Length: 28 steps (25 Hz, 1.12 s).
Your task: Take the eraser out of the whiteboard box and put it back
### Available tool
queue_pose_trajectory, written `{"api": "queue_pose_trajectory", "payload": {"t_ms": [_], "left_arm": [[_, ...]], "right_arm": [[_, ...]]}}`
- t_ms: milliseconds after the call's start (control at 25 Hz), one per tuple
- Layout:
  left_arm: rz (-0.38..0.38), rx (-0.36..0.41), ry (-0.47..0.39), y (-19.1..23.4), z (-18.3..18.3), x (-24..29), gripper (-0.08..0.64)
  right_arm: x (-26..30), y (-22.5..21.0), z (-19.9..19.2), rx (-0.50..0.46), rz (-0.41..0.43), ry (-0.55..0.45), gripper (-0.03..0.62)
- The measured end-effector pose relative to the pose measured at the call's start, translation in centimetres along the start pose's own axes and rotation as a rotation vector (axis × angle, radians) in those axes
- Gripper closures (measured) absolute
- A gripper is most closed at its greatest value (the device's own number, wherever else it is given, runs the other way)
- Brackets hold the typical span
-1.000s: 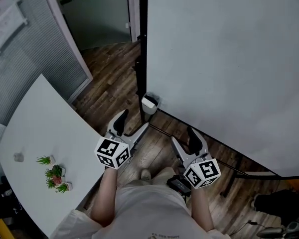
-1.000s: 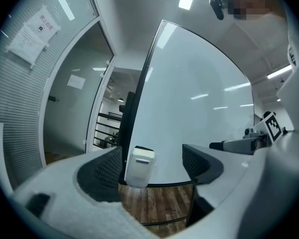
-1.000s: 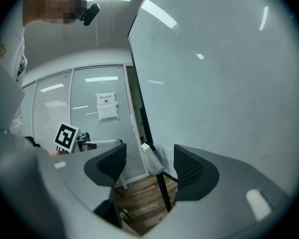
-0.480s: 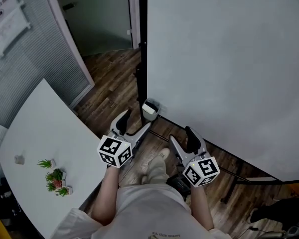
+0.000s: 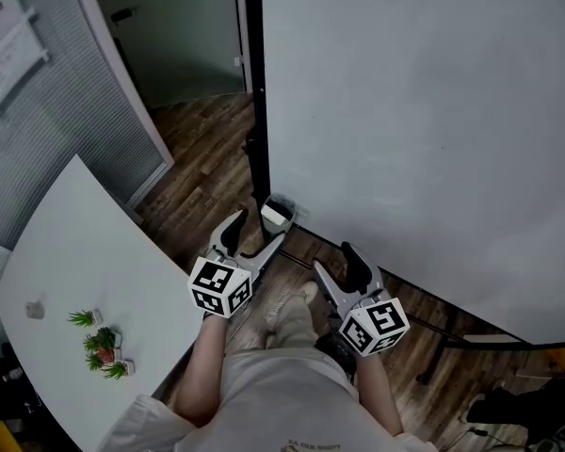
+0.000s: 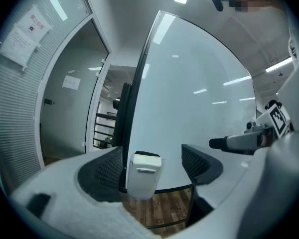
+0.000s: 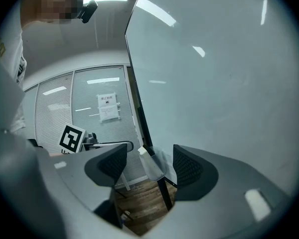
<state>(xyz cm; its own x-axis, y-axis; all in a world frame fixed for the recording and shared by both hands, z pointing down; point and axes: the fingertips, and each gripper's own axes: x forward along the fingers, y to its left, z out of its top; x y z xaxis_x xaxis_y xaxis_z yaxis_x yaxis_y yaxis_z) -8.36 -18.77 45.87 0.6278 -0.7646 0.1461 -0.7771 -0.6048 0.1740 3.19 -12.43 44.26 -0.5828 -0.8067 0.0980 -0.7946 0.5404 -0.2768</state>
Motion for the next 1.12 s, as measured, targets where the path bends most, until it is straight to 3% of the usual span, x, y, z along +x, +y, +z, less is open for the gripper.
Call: {"api": "queue_pose_trajectory", "payload": {"t_ms": [440, 720, 1120], "left_arm": [[0.016, 0.045, 0.041, 0.9, -0.8, 2.8, 0.202], [0.039, 0.108, 0.048, 1.3, -1.4, 4.0, 0.216], [0.033, 0.128, 0.062, 1.4, -1.7, 5.6, 0.242]], "right_arm": [[1.7, -1.1, -0.3, 0.016, 0.019, 0.025, 0.304], [2.6, -0.9, -1.1, 0.040, 0.080, 0.058, 0.304], [3.3, -1.8, -1.2, 0.063, 0.085, 0.071, 0.310]]}}
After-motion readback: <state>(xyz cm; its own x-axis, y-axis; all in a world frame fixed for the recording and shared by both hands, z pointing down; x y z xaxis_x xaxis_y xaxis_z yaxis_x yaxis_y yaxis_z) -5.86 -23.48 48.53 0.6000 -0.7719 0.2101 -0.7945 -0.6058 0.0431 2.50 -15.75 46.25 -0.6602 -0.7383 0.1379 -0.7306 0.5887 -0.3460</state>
